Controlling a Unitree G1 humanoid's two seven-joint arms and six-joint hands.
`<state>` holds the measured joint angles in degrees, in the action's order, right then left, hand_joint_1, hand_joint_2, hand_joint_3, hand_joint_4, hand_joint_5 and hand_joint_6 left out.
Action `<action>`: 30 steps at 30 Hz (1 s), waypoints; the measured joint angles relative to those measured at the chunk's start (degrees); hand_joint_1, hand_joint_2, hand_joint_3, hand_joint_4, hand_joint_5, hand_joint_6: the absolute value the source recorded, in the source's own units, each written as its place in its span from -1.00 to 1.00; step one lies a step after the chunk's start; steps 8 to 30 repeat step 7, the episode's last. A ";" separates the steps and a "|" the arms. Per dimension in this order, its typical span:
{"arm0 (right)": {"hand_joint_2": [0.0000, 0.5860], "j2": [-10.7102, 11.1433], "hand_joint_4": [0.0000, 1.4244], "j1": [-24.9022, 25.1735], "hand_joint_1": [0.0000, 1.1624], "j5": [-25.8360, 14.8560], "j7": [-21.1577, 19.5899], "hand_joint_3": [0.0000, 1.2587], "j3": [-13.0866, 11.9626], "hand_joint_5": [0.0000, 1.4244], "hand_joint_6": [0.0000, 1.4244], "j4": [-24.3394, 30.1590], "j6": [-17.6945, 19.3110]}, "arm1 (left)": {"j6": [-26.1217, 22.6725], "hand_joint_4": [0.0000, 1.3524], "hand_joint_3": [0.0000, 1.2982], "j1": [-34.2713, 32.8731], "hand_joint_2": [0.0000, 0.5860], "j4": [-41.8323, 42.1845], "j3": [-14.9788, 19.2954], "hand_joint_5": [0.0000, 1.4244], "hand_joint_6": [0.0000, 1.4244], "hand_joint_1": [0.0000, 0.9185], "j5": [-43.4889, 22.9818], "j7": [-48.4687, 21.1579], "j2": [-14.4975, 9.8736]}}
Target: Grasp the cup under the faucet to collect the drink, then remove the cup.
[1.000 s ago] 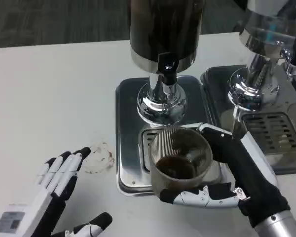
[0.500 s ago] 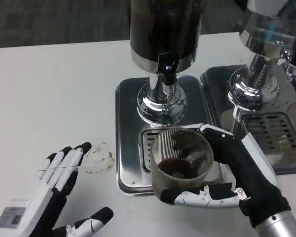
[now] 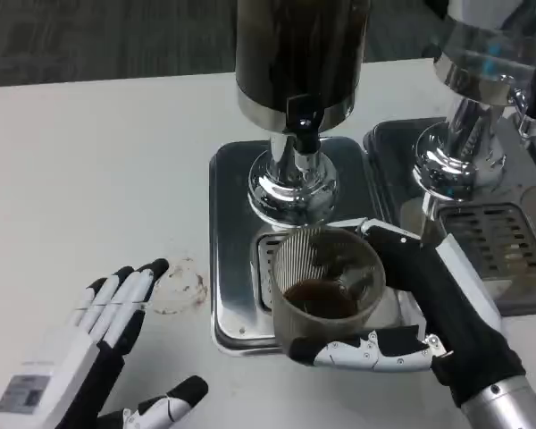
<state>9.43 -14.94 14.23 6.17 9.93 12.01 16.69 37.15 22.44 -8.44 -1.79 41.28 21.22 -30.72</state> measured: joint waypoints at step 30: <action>-0.75 -0.03 0.14 -0.12 0.74 0.02 -0.02 0.19 0.00 0.08 0.17 0.00 0.00 | 0.00 -1.00 -1.00 -0.04 -0.38 -0.01 -0.35 -1.00 -1.00 -1.00 -0.04 0.00 0.00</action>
